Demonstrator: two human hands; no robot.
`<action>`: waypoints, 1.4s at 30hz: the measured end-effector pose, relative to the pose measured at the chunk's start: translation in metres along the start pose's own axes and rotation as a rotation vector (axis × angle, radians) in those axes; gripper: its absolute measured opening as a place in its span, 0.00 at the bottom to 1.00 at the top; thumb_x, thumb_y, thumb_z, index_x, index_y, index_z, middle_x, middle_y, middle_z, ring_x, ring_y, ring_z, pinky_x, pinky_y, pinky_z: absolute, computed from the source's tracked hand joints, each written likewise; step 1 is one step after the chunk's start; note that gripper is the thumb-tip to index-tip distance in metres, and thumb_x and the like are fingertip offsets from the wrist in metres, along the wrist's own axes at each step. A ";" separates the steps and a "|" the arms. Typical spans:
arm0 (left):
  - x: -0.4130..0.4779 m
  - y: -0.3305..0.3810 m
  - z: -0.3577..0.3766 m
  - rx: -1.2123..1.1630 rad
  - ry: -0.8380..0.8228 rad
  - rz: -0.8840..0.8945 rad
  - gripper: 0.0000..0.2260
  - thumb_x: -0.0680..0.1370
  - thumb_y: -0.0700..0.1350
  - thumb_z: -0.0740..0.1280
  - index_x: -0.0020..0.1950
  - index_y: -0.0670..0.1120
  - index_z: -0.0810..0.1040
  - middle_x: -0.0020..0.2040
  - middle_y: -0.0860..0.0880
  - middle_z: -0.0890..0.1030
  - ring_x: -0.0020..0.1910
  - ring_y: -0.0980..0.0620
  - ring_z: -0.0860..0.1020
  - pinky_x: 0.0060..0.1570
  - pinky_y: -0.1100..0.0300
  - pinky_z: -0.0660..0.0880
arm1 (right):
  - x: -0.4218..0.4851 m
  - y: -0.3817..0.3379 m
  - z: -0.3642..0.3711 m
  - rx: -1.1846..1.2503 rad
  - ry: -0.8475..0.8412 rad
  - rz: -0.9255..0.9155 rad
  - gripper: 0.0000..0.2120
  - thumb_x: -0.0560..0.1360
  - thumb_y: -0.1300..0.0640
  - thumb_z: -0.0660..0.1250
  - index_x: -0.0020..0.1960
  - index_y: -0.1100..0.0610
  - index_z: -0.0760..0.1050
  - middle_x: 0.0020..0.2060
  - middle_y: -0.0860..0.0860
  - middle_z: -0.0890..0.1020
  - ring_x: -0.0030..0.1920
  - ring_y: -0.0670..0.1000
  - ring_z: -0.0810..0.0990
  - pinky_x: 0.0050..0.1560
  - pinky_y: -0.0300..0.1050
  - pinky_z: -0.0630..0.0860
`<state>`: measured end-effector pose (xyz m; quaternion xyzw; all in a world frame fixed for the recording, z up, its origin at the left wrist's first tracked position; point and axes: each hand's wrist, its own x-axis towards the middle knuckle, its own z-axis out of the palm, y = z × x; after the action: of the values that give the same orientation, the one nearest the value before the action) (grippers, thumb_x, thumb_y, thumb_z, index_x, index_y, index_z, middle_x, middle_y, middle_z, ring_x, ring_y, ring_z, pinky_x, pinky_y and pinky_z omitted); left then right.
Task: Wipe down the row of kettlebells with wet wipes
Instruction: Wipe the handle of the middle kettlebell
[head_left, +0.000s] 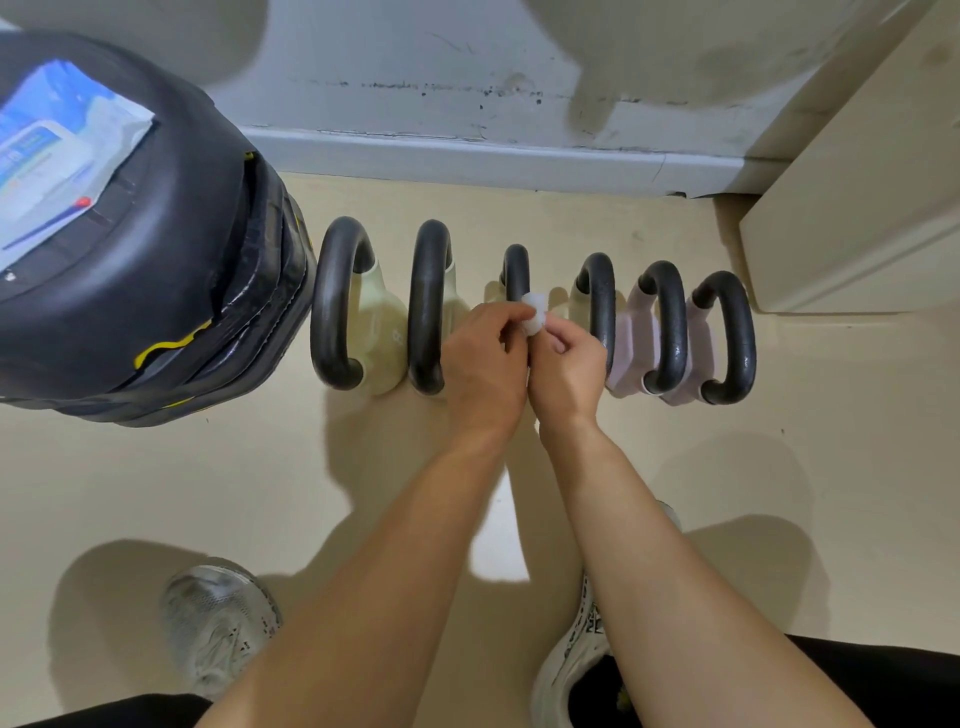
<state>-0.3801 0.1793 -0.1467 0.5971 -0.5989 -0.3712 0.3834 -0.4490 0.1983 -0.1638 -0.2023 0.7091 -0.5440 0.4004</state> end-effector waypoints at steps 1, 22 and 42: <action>0.002 0.002 0.000 0.002 -0.017 -0.002 0.09 0.77 0.36 0.68 0.52 0.48 0.84 0.43 0.59 0.81 0.44 0.57 0.81 0.48 0.64 0.77 | 0.001 -0.002 0.000 0.030 0.023 0.030 0.08 0.79 0.57 0.71 0.42 0.58 0.82 0.22 0.40 0.76 0.27 0.42 0.73 0.33 0.39 0.72; 0.025 0.007 -0.008 -0.052 -0.057 -0.209 0.04 0.79 0.41 0.69 0.51 0.49 0.79 0.48 0.54 0.82 0.43 0.64 0.80 0.44 0.70 0.78 | -0.006 -0.005 0.005 -0.176 0.029 -0.240 0.13 0.78 0.63 0.69 0.49 0.44 0.80 0.47 0.47 0.81 0.46 0.47 0.83 0.51 0.45 0.82; 0.043 0.017 0.004 0.055 -0.051 -0.330 0.11 0.79 0.45 0.66 0.38 0.49 0.84 0.34 0.53 0.82 0.31 0.60 0.77 0.31 0.70 0.68 | 0.029 -0.038 0.004 -0.458 -0.052 -0.301 0.10 0.77 0.65 0.66 0.48 0.58 0.86 0.46 0.52 0.87 0.43 0.39 0.78 0.45 0.21 0.68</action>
<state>-0.3905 0.1362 -0.1327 0.6881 -0.5121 -0.4276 0.2854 -0.4686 0.1629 -0.1385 -0.4044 0.7651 -0.4175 0.2772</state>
